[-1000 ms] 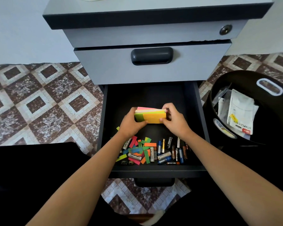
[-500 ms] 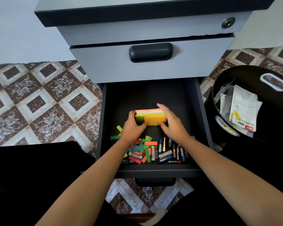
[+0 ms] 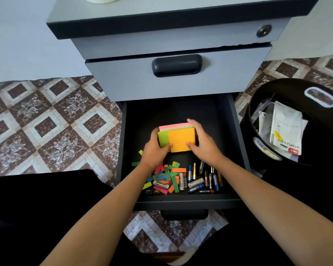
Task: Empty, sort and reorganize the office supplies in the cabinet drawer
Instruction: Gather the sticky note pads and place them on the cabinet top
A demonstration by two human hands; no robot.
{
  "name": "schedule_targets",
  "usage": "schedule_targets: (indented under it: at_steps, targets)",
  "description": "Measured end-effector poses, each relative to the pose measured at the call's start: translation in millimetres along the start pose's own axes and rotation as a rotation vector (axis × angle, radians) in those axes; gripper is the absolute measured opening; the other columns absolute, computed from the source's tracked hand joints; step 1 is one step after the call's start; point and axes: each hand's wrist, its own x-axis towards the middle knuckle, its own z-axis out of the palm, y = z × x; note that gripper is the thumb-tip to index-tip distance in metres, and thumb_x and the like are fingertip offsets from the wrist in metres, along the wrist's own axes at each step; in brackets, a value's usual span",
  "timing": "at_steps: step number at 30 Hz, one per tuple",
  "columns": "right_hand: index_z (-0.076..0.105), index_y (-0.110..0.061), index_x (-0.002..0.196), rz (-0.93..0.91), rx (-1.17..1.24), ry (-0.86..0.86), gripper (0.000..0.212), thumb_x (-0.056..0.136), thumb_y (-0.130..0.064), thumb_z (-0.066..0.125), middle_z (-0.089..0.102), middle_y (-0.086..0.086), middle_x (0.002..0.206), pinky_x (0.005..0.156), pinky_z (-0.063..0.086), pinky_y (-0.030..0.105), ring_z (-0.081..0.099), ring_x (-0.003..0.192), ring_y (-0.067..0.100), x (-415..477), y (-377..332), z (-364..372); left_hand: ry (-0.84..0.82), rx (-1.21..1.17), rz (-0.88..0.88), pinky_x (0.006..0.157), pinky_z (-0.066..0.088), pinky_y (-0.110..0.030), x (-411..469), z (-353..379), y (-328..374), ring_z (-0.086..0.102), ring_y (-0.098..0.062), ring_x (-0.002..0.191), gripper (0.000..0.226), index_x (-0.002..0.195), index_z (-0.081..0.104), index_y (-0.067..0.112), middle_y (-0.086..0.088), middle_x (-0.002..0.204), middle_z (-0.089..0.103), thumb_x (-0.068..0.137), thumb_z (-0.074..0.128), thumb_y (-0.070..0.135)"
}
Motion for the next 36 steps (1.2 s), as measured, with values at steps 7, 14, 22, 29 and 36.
schedule_targets:
  at_steps: [7, 14, 22, 29, 36]
  targets:
    - [0.033, -0.034, 0.133, 0.012, 0.116, 0.058, 0.058, 0.088, -0.012, 0.063, 0.057, 0.0, 0.104, 0.074, 0.05, 0.018, 0.058, 0.1, 0.016, -16, -19, -10, 0.031, -0.089, 0.171, 0.079, 0.054, -0.025, -19, -15, 6, 0.058, -0.001, 0.091, 0.077, 0.145, 0.014, 0.031, 0.018, 0.102, 0.052, 0.088, 0.064, 0.017]
    - [0.041, -0.05, 0.115, -0.006, 0.166, 0.077, 0.048, 0.087, -0.018, 0.065, 0.061, 0.0, 0.106, 0.085, 0.054, 0.039, 0.061, 0.097, 0.016, -32, -46, -27, 0.056, 0.135, 0.315, 0.071, 0.037, -0.001, -32, -38, 24, 0.049, -0.004, 0.085, 0.047, 0.133, 0.046, 0.031, 0.0, 0.109, 0.051, 0.089, 0.062, 0.031]
    - [0.057, -0.031, 0.121, -0.061, 0.117, 0.146, 0.036, 0.088, -0.017, 0.065, 0.055, -0.012, 0.123, 0.106, 0.04, 0.033, 0.049, 0.123, 0.013, -41, -82, -61, 0.059, 0.11, 0.383, 0.074, 0.037, -0.006, -43, -60, 68, 0.049, -0.007, 0.085, 0.044, 0.13, 0.05, 0.033, 0.003, 0.107, 0.047, 0.088, 0.062, 0.033]
    - [0.056, -0.029, 0.127, -0.088, 0.094, 0.277, 0.039, 0.089, -0.021, 0.063, 0.058, 0.002, 0.127, 0.099, 0.046, 0.039, 0.054, 0.117, 0.02, -45, -120, -104, 0.047, 0.101, 0.454, 0.077, 0.039, -0.018, -41, -78, 127, 0.05, -0.012, 0.088, 0.044, 0.13, 0.049, 0.034, 0.001, 0.106, 0.047, 0.088, 0.062, 0.034]
    - [0.055, -0.027, 0.129, -0.143, 0.006, 0.371, 0.04, 0.09, -0.022, 0.061, 0.056, 0.0, 0.131, 0.097, 0.045, 0.03, 0.053, 0.116, 0.017, -44, -167, -156, 0.05, 0.018, 0.536, 0.072, 0.043, -0.018, -29, -92, 188, 0.051, -0.015, 0.08, 0.039, 0.123, 0.053, 0.036, -0.001, 0.104, 0.052, 0.086, 0.065, 0.035]
